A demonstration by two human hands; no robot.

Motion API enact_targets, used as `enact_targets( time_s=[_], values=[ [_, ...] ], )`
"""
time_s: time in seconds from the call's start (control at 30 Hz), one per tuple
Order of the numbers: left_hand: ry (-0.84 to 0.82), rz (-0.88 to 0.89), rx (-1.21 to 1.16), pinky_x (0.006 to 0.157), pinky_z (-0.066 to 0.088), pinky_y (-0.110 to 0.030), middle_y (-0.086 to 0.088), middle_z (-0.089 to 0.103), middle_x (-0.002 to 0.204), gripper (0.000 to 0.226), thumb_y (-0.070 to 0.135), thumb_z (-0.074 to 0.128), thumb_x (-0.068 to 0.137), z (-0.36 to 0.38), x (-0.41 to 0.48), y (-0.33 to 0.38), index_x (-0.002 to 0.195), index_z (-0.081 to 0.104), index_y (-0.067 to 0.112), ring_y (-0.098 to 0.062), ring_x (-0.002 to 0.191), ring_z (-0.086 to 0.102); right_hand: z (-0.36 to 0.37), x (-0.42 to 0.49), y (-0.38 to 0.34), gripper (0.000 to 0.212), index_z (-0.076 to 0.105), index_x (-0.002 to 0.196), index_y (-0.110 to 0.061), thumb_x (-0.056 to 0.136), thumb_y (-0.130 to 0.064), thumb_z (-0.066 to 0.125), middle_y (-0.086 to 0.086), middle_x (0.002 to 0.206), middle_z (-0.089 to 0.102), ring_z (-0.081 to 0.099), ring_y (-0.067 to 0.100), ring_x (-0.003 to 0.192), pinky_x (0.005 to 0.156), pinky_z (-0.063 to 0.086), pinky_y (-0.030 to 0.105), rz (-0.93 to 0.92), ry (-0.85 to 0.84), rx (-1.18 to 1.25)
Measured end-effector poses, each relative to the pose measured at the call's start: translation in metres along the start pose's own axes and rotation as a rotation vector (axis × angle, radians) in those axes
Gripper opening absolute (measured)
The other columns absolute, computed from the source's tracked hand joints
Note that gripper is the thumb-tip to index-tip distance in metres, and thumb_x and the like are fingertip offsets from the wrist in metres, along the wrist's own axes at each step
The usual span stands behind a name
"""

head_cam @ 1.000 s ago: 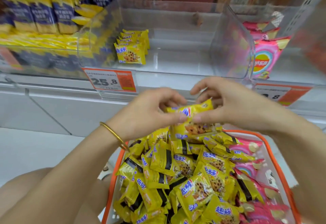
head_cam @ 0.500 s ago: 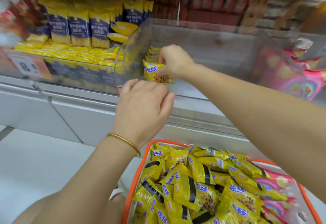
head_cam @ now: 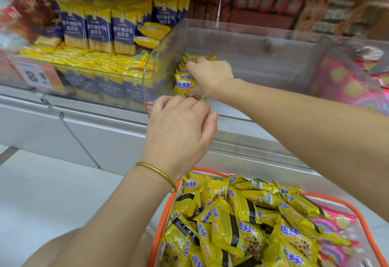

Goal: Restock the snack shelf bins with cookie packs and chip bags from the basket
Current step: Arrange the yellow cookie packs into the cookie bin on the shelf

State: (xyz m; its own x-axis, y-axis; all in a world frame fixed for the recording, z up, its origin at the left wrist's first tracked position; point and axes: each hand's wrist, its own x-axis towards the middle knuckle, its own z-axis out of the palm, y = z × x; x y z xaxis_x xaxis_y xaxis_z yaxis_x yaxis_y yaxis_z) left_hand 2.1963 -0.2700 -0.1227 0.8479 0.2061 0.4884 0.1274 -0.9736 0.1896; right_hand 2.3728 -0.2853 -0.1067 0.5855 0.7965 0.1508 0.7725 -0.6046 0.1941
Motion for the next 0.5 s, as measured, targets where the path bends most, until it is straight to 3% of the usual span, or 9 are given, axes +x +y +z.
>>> enact_targets(
  time_s=[0.17, 0.33, 0.5],
  values=[
    [0.02, -0.011, -0.007, 0.084, 0.027, -0.034, 0.002, 0.065, 0.078, 0.045, 0.04, 0.027, 0.089, 0.002, 0.0, 0.001, 0.081, 0.066, 0.02, -0.026, 0.082, 0.058, -0.004, -0.004, 0.004, 0.06, 0.043, 0.124, -0.013, 0.081, -0.047, 0.067, 0.01, 0.125, 0.05, 0.057, 0.033, 0.108, 0.068, 0.038, 0.037, 0.027, 0.002, -0.005],
    [0.045, -0.027, -0.034, 0.084, 0.026, -0.034, 0.003, 0.066, 0.077, 0.045, 0.04, 0.028, 0.089, 0.002, 0.001, 0.004, 0.08, 0.067, 0.02, -0.025, 0.082, 0.058, -0.005, -0.004, 0.011, 0.026, 0.054, 0.104, -0.012, 0.085, -0.026, 0.067, 0.008, 0.104, 0.05, 0.056, 0.032, 0.1, 0.072, 0.042, 0.035, 0.059, -0.042, 0.232],
    [0.054, -0.029, -0.032, 0.084, 0.026, -0.033, 0.003, 0.065, 0.077, 0.045, 0.04, 0.027, 0.089, 0.003, 0.001, 0.004, 0.078, 0.066, 0.02, -0.024, 0.082, 0.058, -0.001, -0.002, 0.006, 0.025, 0.057, 0.107, -0.009, 0.086, -0.019, 0.066, 0.013, 0.121, 0.046, 0.055, 0.035, 0.1, 0.074, 0.041, 0.034, 0.104, -0.036, 0.324]
  ],
)
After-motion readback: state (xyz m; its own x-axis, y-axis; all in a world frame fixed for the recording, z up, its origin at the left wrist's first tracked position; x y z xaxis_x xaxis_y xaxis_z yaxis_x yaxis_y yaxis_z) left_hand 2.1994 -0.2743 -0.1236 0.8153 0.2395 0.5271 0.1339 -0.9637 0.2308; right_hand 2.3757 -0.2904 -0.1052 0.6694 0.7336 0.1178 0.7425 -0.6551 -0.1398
